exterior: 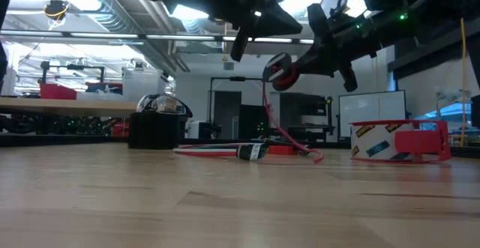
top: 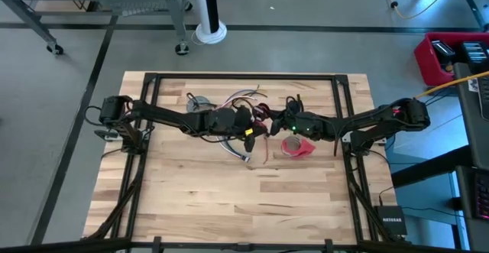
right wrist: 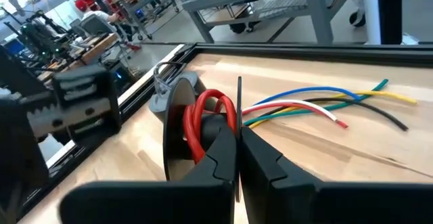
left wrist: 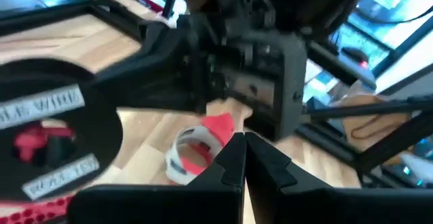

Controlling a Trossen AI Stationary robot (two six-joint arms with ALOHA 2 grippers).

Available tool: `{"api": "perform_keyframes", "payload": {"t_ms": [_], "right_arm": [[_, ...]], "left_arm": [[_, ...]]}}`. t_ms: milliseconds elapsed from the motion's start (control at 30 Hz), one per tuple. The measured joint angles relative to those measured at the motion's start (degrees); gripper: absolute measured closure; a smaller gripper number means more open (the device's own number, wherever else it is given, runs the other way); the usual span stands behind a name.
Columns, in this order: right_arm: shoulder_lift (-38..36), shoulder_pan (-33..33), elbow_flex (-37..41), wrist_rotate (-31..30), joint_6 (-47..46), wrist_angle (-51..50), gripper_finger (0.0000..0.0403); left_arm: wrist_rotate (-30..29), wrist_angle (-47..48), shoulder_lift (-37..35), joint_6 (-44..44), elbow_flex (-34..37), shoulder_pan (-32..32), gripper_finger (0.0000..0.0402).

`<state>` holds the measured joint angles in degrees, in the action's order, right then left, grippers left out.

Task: Coil cords
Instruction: Coil the red wire onto the spool

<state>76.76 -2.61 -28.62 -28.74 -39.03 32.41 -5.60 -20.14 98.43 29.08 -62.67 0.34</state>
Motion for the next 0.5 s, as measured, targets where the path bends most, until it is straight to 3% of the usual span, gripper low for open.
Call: {"api": "perform_keyframes", "payload": {"t_ms": [267,500], "right_arm": [[-2.63,-0.02,0.00,-0.29,0.25,0.41,0.0395],[-6.59,-0.04,0.00,0.62,0.28,0.43,0.0395]], "left_arm": [[0.10,11.33,0.00,-0.78,0.00,0.18,0.0392],[0.19,12.39,-0.04,-0.78,0.00,0.57,0.0368]]}}
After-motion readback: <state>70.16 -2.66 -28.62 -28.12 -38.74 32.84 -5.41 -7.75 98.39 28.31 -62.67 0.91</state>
